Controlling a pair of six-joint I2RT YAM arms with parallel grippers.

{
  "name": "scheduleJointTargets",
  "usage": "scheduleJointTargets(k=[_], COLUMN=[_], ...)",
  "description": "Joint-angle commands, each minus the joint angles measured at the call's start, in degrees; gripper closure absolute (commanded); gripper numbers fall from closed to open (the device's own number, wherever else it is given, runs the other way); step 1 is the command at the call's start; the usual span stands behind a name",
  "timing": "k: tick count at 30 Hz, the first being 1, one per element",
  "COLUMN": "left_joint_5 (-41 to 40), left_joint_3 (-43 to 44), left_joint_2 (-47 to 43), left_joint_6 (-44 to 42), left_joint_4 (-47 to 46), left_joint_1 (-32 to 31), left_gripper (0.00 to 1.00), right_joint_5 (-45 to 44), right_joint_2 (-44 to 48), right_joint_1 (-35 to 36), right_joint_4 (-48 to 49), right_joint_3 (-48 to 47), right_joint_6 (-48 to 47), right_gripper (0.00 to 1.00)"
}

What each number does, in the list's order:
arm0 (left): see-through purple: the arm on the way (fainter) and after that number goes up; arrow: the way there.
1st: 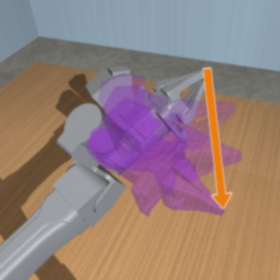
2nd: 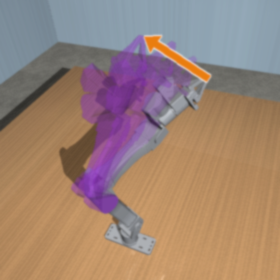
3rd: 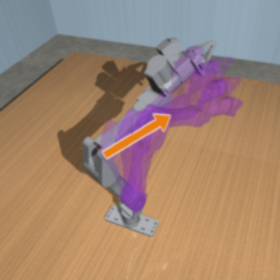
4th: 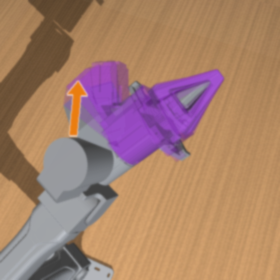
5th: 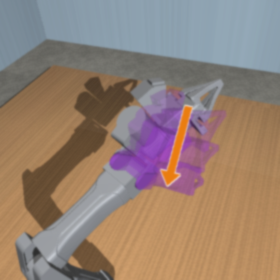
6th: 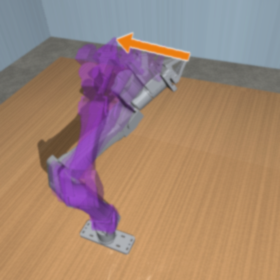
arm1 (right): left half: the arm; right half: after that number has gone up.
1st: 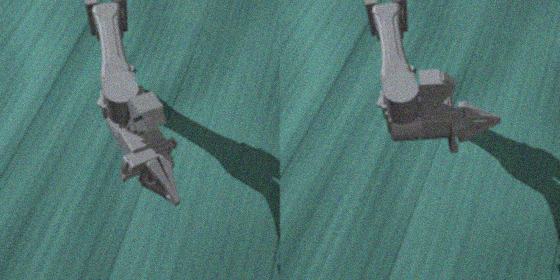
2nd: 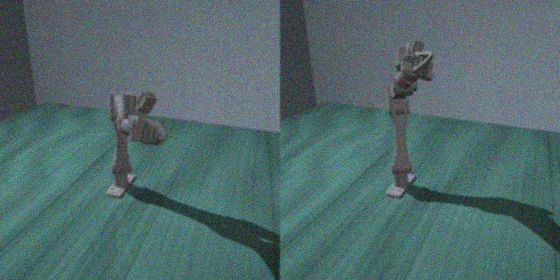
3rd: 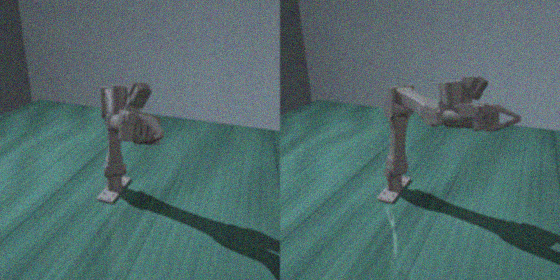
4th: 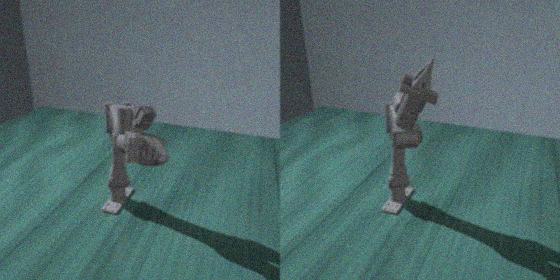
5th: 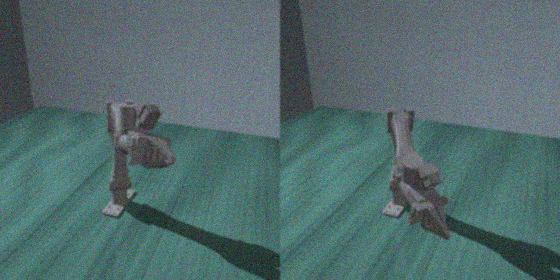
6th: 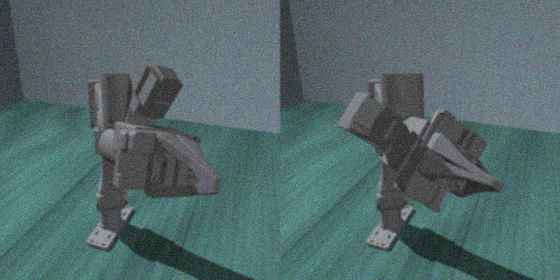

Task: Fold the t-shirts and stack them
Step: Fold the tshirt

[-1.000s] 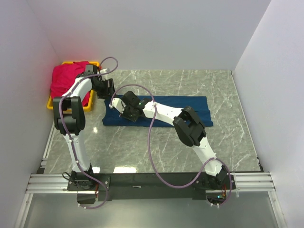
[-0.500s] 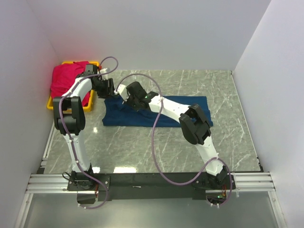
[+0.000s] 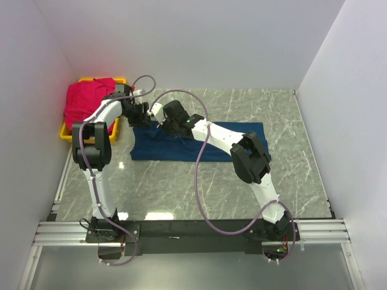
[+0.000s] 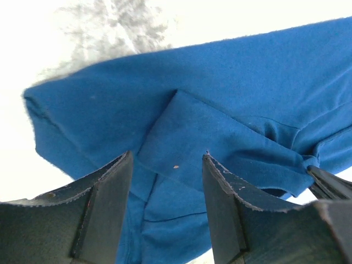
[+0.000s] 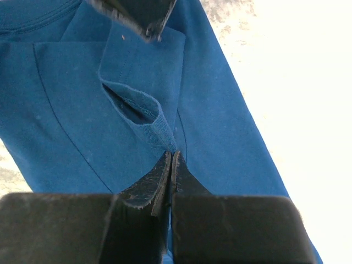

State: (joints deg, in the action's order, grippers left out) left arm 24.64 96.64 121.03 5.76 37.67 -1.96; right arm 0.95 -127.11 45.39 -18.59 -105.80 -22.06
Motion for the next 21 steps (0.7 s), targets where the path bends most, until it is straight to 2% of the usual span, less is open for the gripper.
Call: scheduleJointTargets(k=[1,17,21], left_joint_5=[-1.3,-5.8,-7.3], left_joint_3=[-0.6,0.0,-0.5], left_joint_2=[0.9,3.2,2.5], left_joint_6=[1.2,2.7,2.9], left_joint_4=[-0.8,1.3,1.4], left_joint_1=[-0.9,-2.4,-2.4], left_gripper=[0.41,0.53,0.5], right_joint_5=[-0.9,-0.9,-0.9], right_joint_2=[3.9,4.9,5.3], right_joint_1=[-0.1,-0.6,-0.6], right_joint_4=[2.9,3.4,3.6], right_joint_3=[-0.6,0.5,1.2], right_joint_6=[0.9,0.8,0.8], right_gripper=[1.0,1.0,1.0])
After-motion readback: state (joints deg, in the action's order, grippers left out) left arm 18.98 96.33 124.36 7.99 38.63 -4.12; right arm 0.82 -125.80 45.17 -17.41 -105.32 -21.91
